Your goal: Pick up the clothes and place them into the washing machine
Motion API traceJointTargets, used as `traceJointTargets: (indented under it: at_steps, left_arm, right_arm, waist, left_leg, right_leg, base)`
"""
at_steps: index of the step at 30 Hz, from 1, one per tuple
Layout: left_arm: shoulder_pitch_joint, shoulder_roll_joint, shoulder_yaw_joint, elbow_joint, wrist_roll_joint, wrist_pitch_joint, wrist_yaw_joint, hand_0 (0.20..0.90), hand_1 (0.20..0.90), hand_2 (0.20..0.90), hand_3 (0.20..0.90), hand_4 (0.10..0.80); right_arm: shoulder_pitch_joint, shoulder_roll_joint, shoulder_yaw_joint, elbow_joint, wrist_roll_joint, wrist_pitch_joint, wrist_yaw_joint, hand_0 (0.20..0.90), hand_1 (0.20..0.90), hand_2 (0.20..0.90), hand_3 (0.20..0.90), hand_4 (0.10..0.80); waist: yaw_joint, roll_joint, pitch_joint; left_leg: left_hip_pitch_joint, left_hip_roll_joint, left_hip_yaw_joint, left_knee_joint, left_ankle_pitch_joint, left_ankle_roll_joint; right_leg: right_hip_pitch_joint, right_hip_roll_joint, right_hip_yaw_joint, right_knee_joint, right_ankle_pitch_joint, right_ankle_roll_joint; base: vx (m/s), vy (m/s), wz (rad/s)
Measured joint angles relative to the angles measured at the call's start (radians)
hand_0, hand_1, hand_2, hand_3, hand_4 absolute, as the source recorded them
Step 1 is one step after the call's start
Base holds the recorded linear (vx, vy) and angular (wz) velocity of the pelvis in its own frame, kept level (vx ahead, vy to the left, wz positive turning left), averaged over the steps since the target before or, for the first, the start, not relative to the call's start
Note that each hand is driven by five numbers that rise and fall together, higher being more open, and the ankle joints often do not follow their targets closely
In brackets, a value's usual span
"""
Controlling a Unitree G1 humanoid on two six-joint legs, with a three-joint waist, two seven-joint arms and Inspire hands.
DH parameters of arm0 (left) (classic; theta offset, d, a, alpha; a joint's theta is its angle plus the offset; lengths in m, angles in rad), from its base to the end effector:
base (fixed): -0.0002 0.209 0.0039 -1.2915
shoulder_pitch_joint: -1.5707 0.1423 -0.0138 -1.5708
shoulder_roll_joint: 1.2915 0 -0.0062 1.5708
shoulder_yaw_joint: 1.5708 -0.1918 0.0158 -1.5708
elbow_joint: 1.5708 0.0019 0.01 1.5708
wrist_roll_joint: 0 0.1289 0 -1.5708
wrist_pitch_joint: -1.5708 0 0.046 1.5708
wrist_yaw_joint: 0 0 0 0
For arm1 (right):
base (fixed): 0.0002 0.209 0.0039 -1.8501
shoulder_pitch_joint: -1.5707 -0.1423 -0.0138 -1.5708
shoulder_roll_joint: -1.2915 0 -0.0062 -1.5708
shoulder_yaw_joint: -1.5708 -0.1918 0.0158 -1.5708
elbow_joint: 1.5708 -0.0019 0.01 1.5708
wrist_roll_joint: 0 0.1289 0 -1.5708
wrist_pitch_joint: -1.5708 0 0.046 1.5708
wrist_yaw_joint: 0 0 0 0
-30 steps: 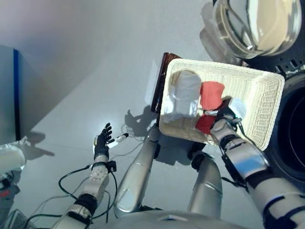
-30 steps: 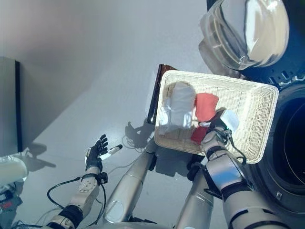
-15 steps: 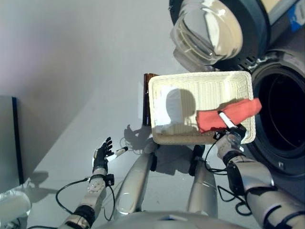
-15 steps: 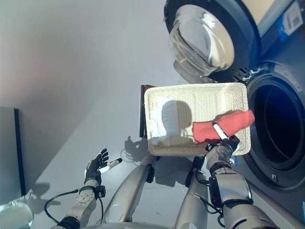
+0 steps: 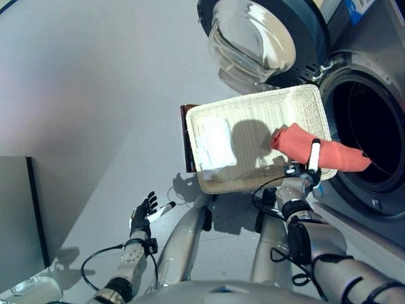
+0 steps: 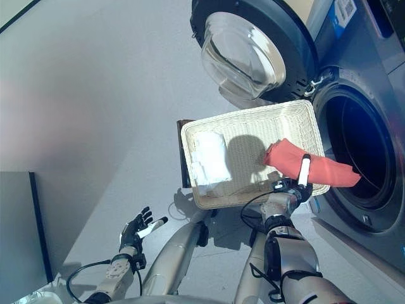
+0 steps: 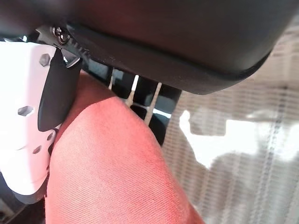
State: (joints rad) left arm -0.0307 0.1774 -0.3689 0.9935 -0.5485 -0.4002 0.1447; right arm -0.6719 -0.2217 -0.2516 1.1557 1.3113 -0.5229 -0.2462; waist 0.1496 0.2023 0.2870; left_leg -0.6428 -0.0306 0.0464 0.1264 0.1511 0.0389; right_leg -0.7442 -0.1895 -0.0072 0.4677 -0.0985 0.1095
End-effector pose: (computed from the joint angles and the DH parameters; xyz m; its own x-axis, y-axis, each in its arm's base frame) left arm 0.1245 0.1743 -0.0931 0.7980 0.1490 -0.5840 -0.2052 0.9782 -0.0307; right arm 0.2865 -0.2312 0.0253 0.6026 -0.6704 -0.4330 0.6435 0.0872 0.7605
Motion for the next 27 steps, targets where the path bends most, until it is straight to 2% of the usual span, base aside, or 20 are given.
traceJointTargets:
  at_steps: [7,9,10,11,14,17,27]
  left_arm:
    - [0.009,-0.004,-0.005,0.0,-0.013,-0.012,-0.014,0.9,0.9,0.9,0.9,0.8]
    - [0.011,-0.005,-0.006,0.0,-0.014,-0.018,-0.014,0.9,0.9,0.9,0.9,0.8]
    - [0.014,-0.004,-0.004,0.0,-0.014,-0.024,-0.012,0.9,0.9,0.9,0.9,0.8]
    - [0.015,-0.002,-0.003,-0.001,-0.015,-0.028,-0.011,0.9,0.9,0.9,0.9,0.8]
    - [0.015,-0.003,-0.005,-0.002,-0.016,-0.035,-0.012,0.9,0.9,0.9,0.9,0.8]
    - [0.015,-0.004,-0.006,-0.002,-0.017,-0.037,-0.012,0.9,0.9,0.9,0.9,0.8]
    - [0.019,-0.008,-0.006,0.0,-0.039,-0.036,-0.015,0.9,0.9,0.9,0.9,0.8]
  right_arm:
    - [-0.147,-0.119,-0.046,-0.085,-0.01,-0.049,-0.083,0.2,0.2,0.2,0.2,0.3]
    - [-0.23,-0.174,-0.076,-0.128,-0.024,-0.08,-0.144,0.2,0.2,0.2,0.2,0.3]
    - [-0.255,-0.2,-0.074,-0.171,-0.04,-0.109,-0.17,0.713,0.713,0.713,0.713,0.667]
    - [-0.275,-0.223,-0.067,-0.193,-0.069,-0.124,-0.173,0.9,0.9,0.9,0.9,0.8]
    - [-0.314,-0.27,-0.052,-0.212,-0.121,-0.138,-0.197,0.9,0.9,0.9,0.9,0.8]
    - [-0.311,-0.256,-0.024,-0.197,-0.131,-0.139,-0.199,0.9,0.9,0.9,0.9,0.8]
    - [-0.265,-0.18,-0.046,-0.069,-0.089,-0.128,-0.187,0.9,0.9,0.9,0.9,0.8]
  waist:
    - [0.006,0.042,-0.008]
    - [0.006,0.069,-0.009]
    - [0.006,0.075,-0.01]
    - [0.006,0.077,-0.012]
    - [0.002,0.078,-0.012]
    - [0.001,0.079,-0.013]
    - [-0.003,0.083,-0.014]
  left_leg:
    - [0.016,-0.002,0.043,-0.02,-0.001,0.001]
    - [0.023,-0.002,0.054,-0.029,0.003,0.007]
    - [0.024,-0.003,0.057,-0.03,0.006,0.011]
    - [0.025,-0.003,0.056,-0.03,0.004,0.012]
    - [0.025,-0.002,0.061,-0.031,0.0,0.011]
    - [0.028,0.0,0.064,-0.031,-0.002,0.008]
    - [0.043,-0.001,0.073,-0.039,-0.004,0.006]
  right_leg:
    - [-0.015,0.005,0.046,-0.004,0.009,0.006]
    - [-0.015,0.008,0.058,-0.016,0.019,0.011]
    - [-0.017,0.009,0.069,-0.02,0.022,0.015]
    - [-0.021,0.011,0.076,-0.02,0.026,0.022]
    - [-0.03,0.015,0.088,-0.019,0.026,0.022]
    - [-0.036,0.022,0.105,-0.019,0.027,0.021]
    - [-0.032,0.025,0.122,-0.019,0.027,0.019]
  base:
    - [0.018,0.033,-0.16]
    - [0.018,0.045,-0.2]
    - [0.021,0.056,-0.22]
    - [0.008,0.046,-0.18]
    - [0.006,0.029,-0.13]
    - [0.006,0.012,-0.14]
    - [-0.001,-0.002,-0.05]
